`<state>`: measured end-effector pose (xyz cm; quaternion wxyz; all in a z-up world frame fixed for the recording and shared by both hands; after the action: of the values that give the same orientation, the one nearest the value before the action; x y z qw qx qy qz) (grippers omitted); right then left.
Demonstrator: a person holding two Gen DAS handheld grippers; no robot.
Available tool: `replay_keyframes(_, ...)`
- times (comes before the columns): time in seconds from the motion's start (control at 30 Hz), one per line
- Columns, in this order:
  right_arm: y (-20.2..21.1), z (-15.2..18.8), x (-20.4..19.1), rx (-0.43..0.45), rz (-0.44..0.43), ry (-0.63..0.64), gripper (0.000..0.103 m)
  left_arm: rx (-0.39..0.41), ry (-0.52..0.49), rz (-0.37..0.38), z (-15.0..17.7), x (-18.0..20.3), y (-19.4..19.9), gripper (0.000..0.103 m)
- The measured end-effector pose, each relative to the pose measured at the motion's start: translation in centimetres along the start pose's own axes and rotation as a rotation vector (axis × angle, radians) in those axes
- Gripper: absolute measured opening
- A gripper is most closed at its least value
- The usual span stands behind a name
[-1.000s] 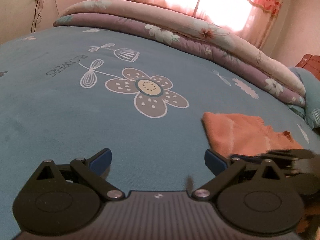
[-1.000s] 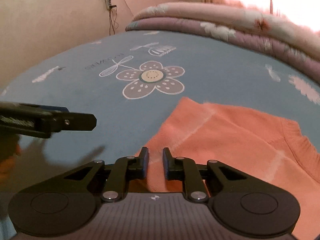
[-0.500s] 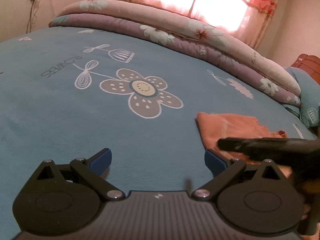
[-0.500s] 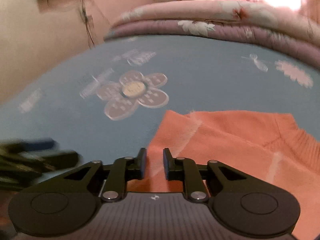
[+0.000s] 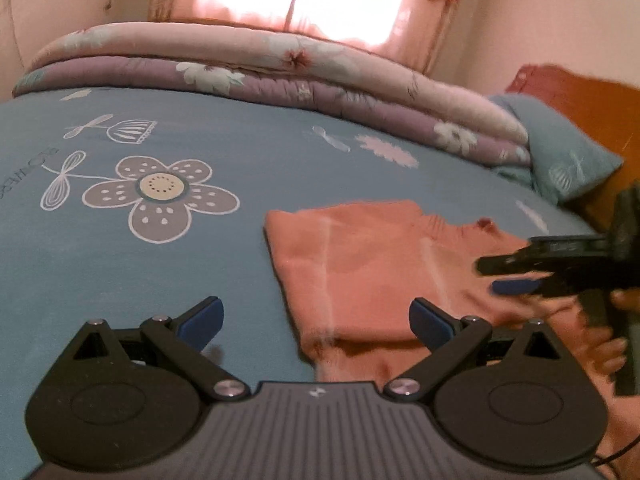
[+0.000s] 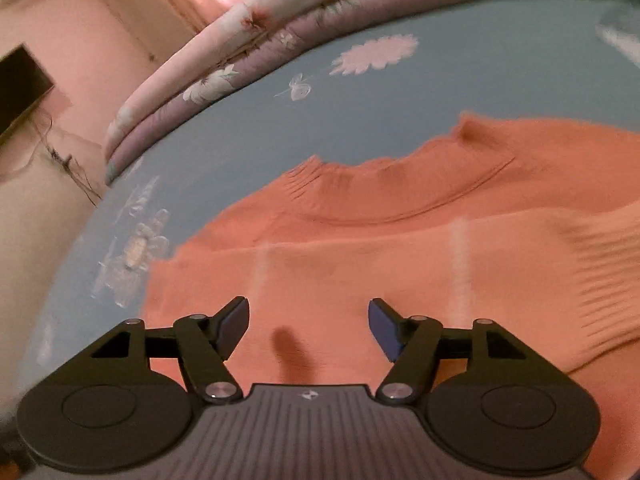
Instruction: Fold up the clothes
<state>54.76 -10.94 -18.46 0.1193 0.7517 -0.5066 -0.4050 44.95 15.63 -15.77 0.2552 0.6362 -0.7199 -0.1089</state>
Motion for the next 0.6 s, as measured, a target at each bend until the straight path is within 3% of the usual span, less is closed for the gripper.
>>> replay_keyframes(0.1,3.1,-1.1,3.7,0.059,0.074,-0.02,0.079,-0.011,-0.003,0.0,0.2,0.1,-0.1,0.099)
replay_keyframes(0.2,6.0,-2.2,8.8,0.121,0.227,-0.06,0.083,-0.013,0.007,-0.005,0.2,-0.2,-0.2,0.099)
replay_keyframes(0.27,7.4,-2.6,10.4,0.154,0.214,-0.14,0.083,-0.014,0.009,-0.009,0.2,-0.4,-0.3,0.099)
replay_keyframes(0.4,7.2,-2.6,7.0,0.171,0.071,-0.169,0.083,-0.019,-0.001,-0.021,0.4,-0.4,-0.4,0.099)
replay_keyframes(0.57,3.1,-0.3,-1.4,0.056,-0.148,-0.126,0.083,-0.028,-0.014,-0.034,0.7,-0.3,-0.6,0.099)
replay_keyframes(0.6,2.6,0.2,-2.3,0.043,-0.157,-0.119,0.083,-0.029,-0.014,-0.033,0.7,-0.4,-0.6,0.099)
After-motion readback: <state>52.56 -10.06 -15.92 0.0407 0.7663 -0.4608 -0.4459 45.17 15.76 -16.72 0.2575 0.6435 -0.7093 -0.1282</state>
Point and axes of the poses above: each gripper's, at about its wrist camera, not at the fingertips, and y roughly against the way its jaws point, x to its right, z to its underside, the point moved 10 cm from there along -y, roughly the way its jaws point, and after that the axes turned 6 degrees about x, right-handed, at the moved point
